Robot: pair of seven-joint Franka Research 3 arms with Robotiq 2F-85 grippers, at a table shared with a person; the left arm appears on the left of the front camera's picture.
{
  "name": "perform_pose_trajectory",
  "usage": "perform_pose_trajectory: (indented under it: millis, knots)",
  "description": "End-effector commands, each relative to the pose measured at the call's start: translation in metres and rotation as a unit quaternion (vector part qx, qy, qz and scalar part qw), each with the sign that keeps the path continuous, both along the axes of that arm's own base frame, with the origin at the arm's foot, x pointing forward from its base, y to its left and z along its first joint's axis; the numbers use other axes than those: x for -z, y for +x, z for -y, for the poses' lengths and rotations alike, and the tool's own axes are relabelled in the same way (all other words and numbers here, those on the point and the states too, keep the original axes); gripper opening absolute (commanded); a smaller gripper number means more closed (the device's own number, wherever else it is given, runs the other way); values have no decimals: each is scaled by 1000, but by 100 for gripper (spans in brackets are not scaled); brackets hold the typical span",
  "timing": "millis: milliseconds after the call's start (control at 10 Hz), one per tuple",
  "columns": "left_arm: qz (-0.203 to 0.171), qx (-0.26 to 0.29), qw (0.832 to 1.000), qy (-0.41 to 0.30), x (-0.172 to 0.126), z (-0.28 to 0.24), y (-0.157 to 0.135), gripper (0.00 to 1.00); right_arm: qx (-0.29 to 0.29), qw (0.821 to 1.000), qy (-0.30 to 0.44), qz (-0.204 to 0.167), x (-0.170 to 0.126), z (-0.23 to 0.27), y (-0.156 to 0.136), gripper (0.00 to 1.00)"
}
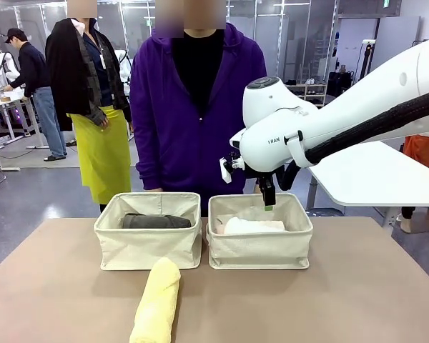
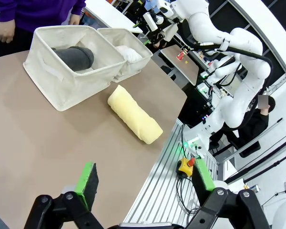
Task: Divide the towels into two baskets.
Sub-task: Pick up one hotel-folded towel from the bottom of the table and place it in the Fabric basket indicated by the person.
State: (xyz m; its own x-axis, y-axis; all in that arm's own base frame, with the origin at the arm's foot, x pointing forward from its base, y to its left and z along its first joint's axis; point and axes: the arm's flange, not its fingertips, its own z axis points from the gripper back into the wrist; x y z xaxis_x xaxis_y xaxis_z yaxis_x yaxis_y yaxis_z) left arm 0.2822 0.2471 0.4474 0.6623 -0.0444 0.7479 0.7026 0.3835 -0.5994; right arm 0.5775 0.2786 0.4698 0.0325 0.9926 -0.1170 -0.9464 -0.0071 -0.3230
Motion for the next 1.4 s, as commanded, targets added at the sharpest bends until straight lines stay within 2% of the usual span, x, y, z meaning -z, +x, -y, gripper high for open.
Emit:
perform_pose_trajectory:
  millis: [0, 1300]
  knots:
    - [0, 3, 1000, -2, -1, -1, -4, 100, -12, 1000, -7, -7, 5, -4, -1, 100]
    - [0, 3, 1000, -2, -1, -1, -4, 100, -12, 1000, -7, -7, 5, -4, -1, 100]
